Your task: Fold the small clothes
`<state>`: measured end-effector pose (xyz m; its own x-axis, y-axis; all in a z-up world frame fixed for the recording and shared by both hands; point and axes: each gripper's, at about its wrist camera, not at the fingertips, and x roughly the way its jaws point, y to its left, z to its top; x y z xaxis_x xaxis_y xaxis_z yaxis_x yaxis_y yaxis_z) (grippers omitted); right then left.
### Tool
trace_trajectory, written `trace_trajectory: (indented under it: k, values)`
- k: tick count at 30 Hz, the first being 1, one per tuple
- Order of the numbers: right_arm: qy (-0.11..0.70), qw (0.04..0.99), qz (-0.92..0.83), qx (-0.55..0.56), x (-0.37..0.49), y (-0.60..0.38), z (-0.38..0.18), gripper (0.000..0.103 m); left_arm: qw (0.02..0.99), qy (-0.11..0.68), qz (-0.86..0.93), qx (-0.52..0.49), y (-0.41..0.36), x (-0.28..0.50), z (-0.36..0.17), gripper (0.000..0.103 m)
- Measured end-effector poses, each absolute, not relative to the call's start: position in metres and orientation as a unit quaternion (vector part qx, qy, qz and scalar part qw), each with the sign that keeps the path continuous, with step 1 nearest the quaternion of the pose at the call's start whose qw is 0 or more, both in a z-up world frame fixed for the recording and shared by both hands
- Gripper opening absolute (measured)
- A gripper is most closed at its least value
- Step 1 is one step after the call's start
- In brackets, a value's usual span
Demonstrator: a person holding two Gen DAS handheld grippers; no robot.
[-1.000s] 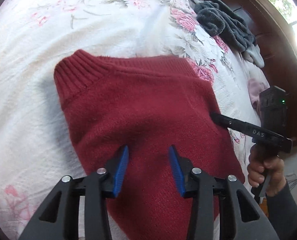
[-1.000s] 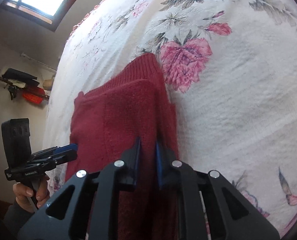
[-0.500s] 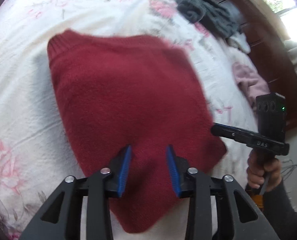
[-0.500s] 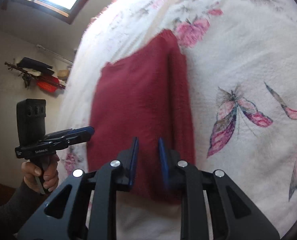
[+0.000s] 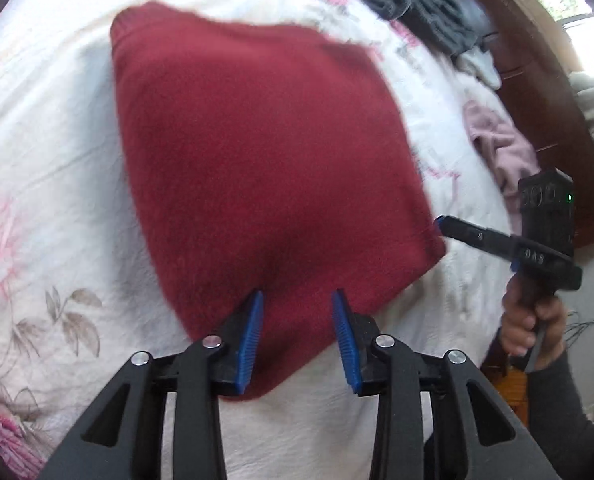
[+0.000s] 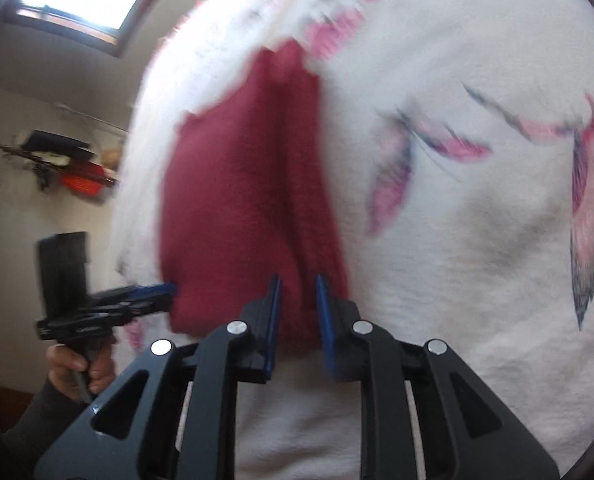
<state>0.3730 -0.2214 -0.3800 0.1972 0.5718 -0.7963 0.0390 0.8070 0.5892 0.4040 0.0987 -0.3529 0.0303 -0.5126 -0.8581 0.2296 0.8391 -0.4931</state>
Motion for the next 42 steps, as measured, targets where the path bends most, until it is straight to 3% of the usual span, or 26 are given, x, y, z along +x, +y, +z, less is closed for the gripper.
trace_trajectory:
  k: [2,5,7,9,15,24,35,42]
  values:
    - [0.613,0.729,0.185,0.241,0.375,-0.217,-0.388,0.018,0.712,0.64,-0.262,-0.121,0.097,0.401,-0.35,0.036]
    - [0.592,0.729,0.22,0.264,0.382,-0.225,-0.367,0.032,0.727,0.594,-0.287,-0.19,0.126,0.386,-0.321,0.057]
    - [0.576,0.726,0.231,0.296,0.391,-0.24,-0.359,0.069,0.745,0.563,-0.278,-0.225,0.15,0.377,-0.31,0.082]
    - [0.569,0.707,0.244,0.341,0.411,-0.257,-0.362,0.082,0.759,0.547,-0.252,-0.249,0.174,0.371,-0.311,0.084]
    - [0.584,0.636,0.276,0.423,0.483,-0.266,-0.394,0.086,0.718,0.561,-0.225,-0.346,0.219,0.371,-0.355,0.085]
    - [0.628,0.623,0.305,0.353,0.547,-0.211,-0.408,0.085,0.687,0.547,-0.25,-0.408,0.214,0.384,-0.394,0.085]
    - [0.639,0.621,0.325,0.316,0.556,-0.178,-0.419,0.085,0.648,0.565,-0.291,-0.421,0.19,0.396,-0.411,0.084]
    - [0.641,0.624,0.333,0.299,0.56,-0.168,-0.422,0.085,0.649,0.597,-0.283,-0.377,0.155,0.407,-0.41,0.084]
